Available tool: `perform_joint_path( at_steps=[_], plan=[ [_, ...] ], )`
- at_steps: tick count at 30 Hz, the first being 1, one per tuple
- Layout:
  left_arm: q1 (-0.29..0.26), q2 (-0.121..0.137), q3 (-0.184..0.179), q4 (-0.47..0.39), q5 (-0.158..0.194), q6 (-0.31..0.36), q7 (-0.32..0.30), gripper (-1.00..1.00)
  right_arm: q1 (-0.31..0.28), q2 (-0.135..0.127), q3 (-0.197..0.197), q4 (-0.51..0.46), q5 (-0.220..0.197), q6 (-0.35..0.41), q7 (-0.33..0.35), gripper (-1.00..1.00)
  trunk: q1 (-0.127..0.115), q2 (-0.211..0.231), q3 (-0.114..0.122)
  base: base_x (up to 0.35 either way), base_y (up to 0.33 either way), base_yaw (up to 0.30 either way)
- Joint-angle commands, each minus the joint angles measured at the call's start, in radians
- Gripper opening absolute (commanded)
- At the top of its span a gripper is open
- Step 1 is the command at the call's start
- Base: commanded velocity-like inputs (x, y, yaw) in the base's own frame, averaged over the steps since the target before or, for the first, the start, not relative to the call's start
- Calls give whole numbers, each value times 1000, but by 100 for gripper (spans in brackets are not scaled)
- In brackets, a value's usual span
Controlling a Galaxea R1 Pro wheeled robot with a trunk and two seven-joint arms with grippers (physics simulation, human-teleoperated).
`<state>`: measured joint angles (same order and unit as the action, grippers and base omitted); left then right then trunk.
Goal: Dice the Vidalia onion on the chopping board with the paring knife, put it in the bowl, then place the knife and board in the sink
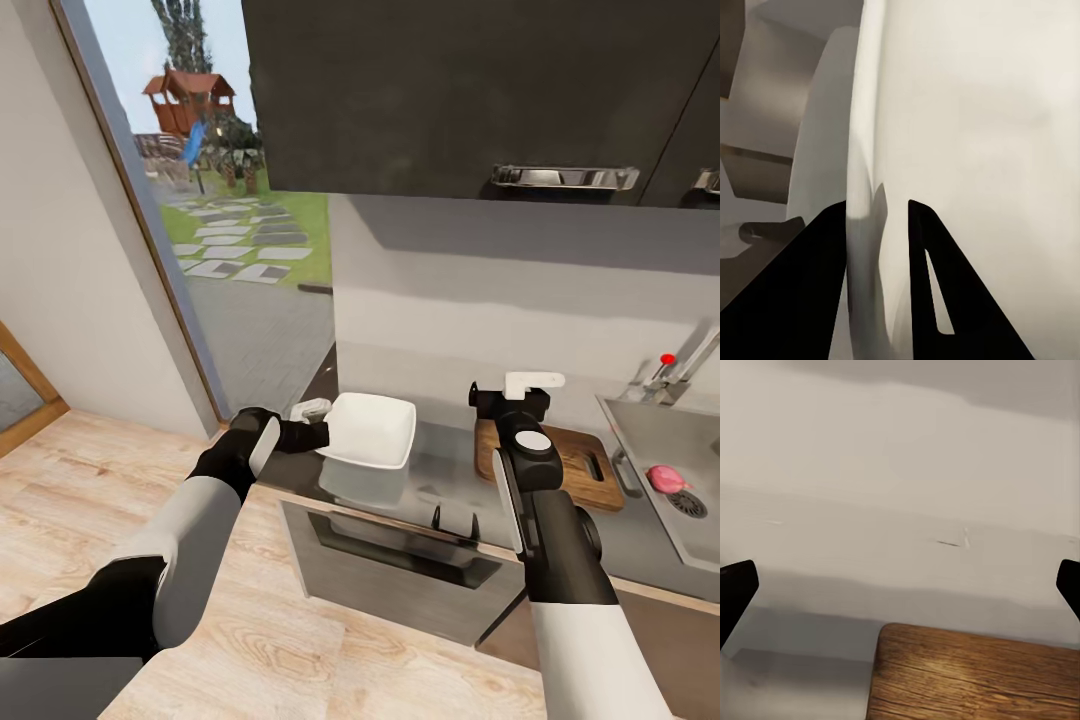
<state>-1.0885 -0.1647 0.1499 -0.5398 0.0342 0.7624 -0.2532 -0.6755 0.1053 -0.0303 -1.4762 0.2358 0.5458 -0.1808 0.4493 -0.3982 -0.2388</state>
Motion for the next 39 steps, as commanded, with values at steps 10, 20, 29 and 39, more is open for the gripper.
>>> perform_joint_path(
  at_steps=[10,20,29,39],
  plan=[
    [-1,-1,5,-2,-11,5,0,100,-1,1,1,-1,6,6,0,100,1,-2,-2,1,0,0],
    [-1,-2,5,-2,-11,5,-2,100,-1,1,1,-1,5,6,1,100,1,-2,-2,0,0,0],
    [-1,-1,6,-15,-12,-89,-4,100,-1,1,14,-1,5,5,1,100,1,-2,3,0,0,0],
    [1,0,5,-81,-11,-162,1,100,-1,1,29,-1,5,5,1,100,1,-2,16,0,0,0]
  ],
)
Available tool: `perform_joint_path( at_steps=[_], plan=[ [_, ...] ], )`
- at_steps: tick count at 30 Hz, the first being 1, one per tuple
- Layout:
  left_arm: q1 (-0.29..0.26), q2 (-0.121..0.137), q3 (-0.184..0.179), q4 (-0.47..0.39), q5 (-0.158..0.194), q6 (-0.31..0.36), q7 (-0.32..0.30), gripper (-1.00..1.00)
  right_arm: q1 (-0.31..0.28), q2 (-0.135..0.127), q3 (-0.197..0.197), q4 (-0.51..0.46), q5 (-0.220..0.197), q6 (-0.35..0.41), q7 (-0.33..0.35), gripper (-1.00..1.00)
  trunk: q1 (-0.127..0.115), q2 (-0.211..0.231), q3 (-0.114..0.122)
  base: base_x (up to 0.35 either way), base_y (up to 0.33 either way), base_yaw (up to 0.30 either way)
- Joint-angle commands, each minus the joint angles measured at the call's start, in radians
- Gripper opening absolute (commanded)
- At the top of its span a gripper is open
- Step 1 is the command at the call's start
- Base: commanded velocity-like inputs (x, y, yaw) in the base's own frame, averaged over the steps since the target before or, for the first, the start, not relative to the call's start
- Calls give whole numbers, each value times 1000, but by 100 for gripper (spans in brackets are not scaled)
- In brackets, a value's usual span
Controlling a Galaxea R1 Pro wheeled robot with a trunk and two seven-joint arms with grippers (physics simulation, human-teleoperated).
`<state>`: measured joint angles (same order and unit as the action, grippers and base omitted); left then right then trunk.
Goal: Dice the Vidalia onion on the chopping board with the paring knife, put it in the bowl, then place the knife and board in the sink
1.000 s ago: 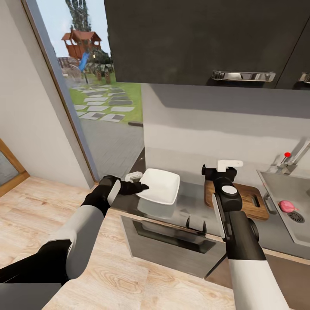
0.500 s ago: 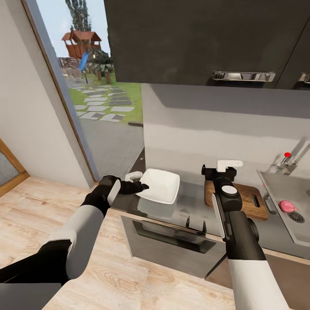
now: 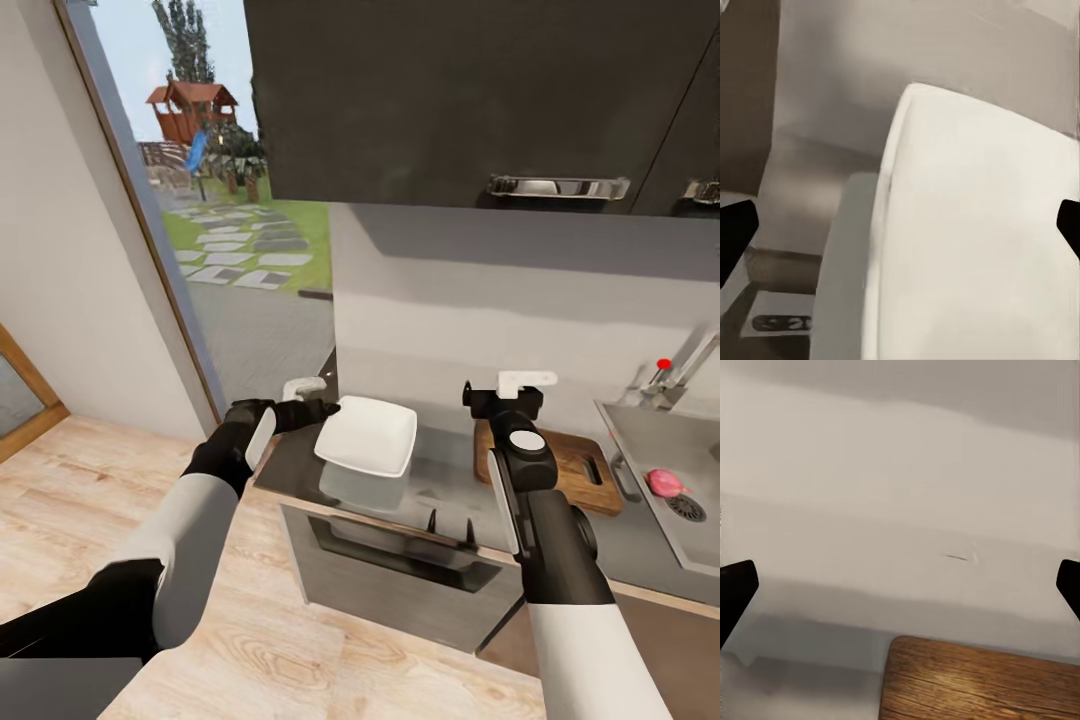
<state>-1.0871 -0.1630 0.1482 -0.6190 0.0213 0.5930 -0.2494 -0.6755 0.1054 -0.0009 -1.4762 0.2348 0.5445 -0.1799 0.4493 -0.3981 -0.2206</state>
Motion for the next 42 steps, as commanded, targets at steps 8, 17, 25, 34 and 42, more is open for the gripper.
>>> perform_joint_path(
  at_steps=[8,17,25,34,42],
  plan=[
    [1,-4,7,-68,2,11,-5,100,-1,0,3,-1,6,7,3,100,1,-2,10,0,0,0],
    [2,-11,-12,-75,1,8,-5,100,3,-1,-68,-1,10,5,391,100,1,-2,20,0,0,0],
    [3,-11,-25,-153,2,12,-8,100,4,-4,-281,-1,11,3,598,100,1,-2,24,0,0,0],
    [4,50,-25,-233,2,15,-117,100,4,-92,-402,-1,12,0,630,100,1,-2,32,0,0,0],
    [4,66,-63,-243,0,17,-173,100,4,-147,-425,-1,12,0,631,100,1,-2,41,0,-20,0]
  ],
)
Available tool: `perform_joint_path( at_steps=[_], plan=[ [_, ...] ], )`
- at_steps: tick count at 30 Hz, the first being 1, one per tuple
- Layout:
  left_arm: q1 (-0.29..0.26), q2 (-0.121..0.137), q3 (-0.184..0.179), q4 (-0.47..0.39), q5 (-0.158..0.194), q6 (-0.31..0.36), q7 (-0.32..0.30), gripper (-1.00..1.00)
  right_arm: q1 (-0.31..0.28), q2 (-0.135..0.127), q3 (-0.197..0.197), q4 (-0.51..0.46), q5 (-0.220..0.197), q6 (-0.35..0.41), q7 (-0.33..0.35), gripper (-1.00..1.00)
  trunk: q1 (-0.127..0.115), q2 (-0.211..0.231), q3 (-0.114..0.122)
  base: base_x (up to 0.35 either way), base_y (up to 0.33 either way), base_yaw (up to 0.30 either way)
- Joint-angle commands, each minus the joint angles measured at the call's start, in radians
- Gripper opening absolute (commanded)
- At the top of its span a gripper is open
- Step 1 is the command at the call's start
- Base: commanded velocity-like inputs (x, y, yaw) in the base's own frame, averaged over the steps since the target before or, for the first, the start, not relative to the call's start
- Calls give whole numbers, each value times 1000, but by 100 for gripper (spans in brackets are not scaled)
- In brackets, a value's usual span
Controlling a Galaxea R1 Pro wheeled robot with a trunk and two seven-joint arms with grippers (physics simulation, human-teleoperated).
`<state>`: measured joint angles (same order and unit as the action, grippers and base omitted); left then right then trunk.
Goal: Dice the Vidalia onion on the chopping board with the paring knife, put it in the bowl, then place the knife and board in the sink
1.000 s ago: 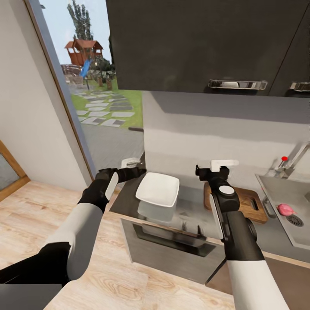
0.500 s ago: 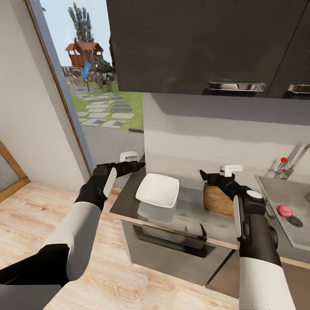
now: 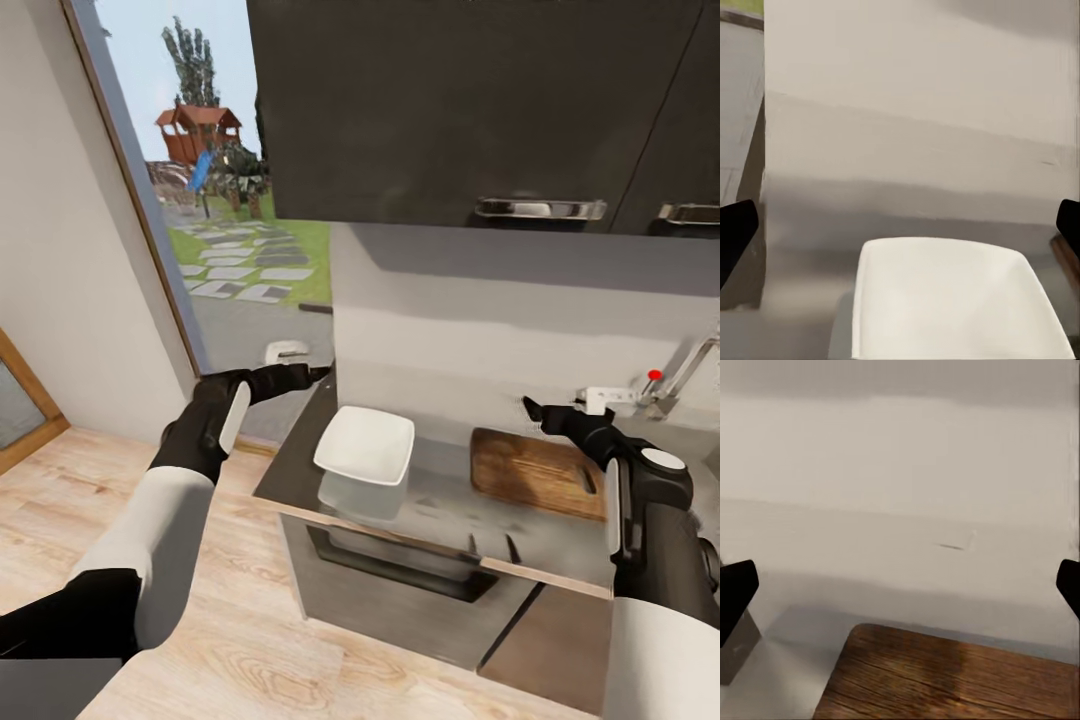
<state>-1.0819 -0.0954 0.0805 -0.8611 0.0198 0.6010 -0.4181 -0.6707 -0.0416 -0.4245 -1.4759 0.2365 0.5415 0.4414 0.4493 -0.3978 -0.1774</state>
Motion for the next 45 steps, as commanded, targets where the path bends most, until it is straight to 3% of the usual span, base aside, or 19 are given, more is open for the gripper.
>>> perform_joint_path(
  at_steps=[1,5,11,22,39,43,45],
  plan=[
    [-1,-1,-1,0,2,9,-5,100,-1,-4,-3,-1,10,3,10,100,1,-2,-1,0,-135,0],
    [-1,-4,-29,0,2,14,-7,100,-1,-20,-7,-1,10,4,9,100,1,-2,4,0,-237,0],
    [-1,-10,-54,1,2,16,-7,100,-1,-24,-10,-1,10,5,8,100,1,-2,14,0,-302,0],
    [-1,-9,-55,2,3,16,-7,100,-1,-24,-11,-1,9,6,8,100,1,-2,30,0,-310,-91],
    [-1,-9,-53,4,3,16,-7,100,-1,-24,-11,-1,9,8,8,100,1,-2,51,0,-21,-227],
    [-1,-3,-52,31,3,14,-9,100,-1,-24,-8,-1,8,8,9,100,1,-2,56,0,0,-229],
    [-1,2,-51,88,3,-11,-13,100,-1,-24,-7,-1,8,8,9,100,1,-2,59,0,0,-229]
  ],
)
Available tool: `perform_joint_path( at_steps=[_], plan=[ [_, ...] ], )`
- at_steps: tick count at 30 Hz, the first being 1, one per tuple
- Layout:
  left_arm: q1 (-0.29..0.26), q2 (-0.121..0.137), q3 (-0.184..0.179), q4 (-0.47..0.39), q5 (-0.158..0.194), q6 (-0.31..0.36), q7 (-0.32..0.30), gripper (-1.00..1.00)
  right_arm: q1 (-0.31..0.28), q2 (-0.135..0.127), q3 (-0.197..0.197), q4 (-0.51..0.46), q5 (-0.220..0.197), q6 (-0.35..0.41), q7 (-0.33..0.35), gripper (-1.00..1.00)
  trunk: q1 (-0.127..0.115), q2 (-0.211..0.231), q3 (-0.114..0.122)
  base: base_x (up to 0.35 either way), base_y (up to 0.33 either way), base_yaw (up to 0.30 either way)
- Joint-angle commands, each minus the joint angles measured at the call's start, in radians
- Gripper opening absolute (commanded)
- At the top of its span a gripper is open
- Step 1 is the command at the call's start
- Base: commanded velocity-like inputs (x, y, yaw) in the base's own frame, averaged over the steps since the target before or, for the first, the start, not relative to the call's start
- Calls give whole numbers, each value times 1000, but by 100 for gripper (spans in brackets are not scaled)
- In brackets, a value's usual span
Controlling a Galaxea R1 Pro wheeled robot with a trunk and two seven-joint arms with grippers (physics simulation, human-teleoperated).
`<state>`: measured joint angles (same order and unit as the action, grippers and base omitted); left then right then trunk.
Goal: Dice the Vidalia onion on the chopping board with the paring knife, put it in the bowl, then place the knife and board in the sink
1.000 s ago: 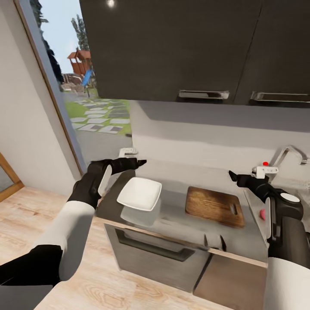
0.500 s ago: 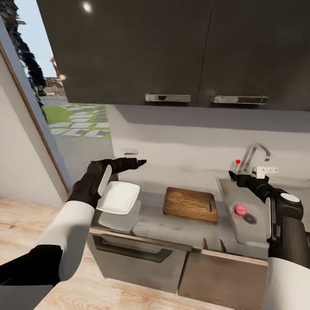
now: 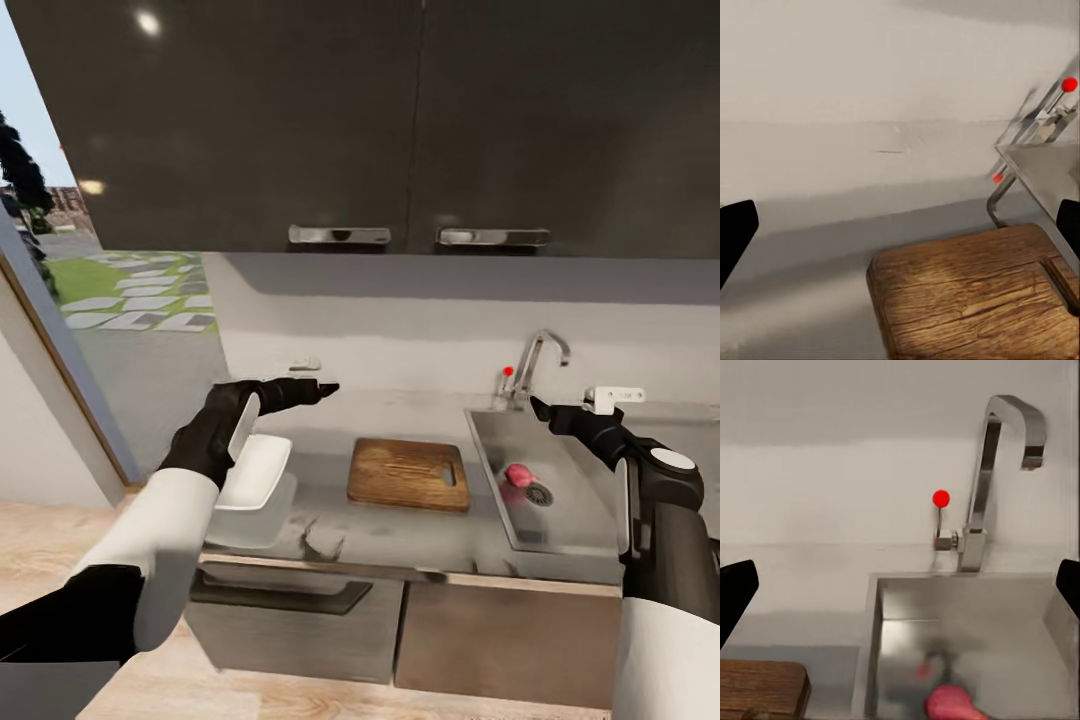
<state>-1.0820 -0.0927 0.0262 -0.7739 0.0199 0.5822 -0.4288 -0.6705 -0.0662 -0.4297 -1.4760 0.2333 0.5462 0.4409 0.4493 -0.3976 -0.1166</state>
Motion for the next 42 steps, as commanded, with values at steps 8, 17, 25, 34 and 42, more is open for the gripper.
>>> perform_joint_path(
  at_steps=[8,17,25,34,42],
  plan=[
    [-1,2,0,99,3,-192,-3,100,-1,0,-1,-1,11,3,9,100,1,-2,3,0,0,-126],
    [-41,5,-24,114,-2,-197,-4,100,2,-39,1,-15,9,1,15,100,1,-2,4,0,0,-2],
    [-19,5,-5,88,-1,-197,-4,100,2,-50,0,-8,8,1,16,100,1,-2,4,0,-1,0],
    [-18,5,1,85,-1,-197,-4,100,2,-50,1,-7,6,0,14,100,1,-2,4,0,-254,0],
    [-18,-1,-1,84,-1,-197,-5,100,2,-50,-4,-3,8,1,-23,100,1,-2,4,0,-316,0]
  ],
)
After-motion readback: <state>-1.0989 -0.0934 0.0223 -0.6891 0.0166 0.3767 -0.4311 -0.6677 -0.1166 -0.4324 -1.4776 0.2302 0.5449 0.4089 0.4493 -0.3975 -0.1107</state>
